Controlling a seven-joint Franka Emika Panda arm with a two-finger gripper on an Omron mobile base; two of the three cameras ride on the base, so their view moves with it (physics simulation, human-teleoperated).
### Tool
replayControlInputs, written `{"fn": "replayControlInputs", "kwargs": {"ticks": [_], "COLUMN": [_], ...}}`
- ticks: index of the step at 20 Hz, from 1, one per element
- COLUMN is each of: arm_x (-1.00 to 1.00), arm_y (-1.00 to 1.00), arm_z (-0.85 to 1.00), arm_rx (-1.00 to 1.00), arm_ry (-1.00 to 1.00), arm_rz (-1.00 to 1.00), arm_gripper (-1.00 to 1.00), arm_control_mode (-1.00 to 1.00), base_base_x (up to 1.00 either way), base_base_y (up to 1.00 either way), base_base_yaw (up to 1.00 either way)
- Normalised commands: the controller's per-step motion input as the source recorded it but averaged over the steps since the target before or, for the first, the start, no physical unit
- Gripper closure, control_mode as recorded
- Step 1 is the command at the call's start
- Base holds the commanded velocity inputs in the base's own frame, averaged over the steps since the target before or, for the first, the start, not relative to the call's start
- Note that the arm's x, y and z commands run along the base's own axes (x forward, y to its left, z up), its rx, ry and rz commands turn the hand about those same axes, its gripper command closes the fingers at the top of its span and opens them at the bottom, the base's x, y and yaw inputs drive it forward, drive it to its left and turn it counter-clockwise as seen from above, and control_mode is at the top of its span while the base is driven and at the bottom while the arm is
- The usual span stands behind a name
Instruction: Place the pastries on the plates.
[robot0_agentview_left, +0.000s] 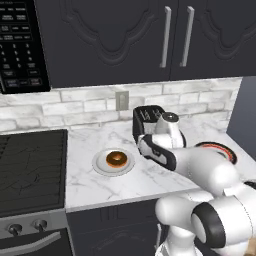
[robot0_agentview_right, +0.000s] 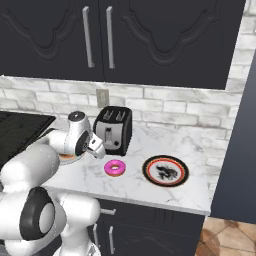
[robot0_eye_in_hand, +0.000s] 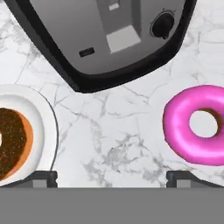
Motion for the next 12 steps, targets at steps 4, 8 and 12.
{"fn": "replayControlInputs", "kwargs": {"ticks": [4, 8, 12], "arm_x": [-0.05, -0.07, -0.12], "arm_y": [-1.0, -1.0, -1.0], "arm_z": [0.33, 0.14, -0.02], "arm_rx": [0.17, 0.09, 0.01], "arm_ry": [0.18, 0.1, 0.0], "arm_rz": [-0.15, -0.14, -0.04], "arm_gripper": [-1.0, -1.0, -1.0], "arm_control_mode": [-1.0, -1.0, -1.0], "base_base_x": [0.0, 0.0, 0.0], "base_base_y": [0.0, 0.0, 0.0], "base_base_yaw": [0.0, 0.0, 0.0]}}
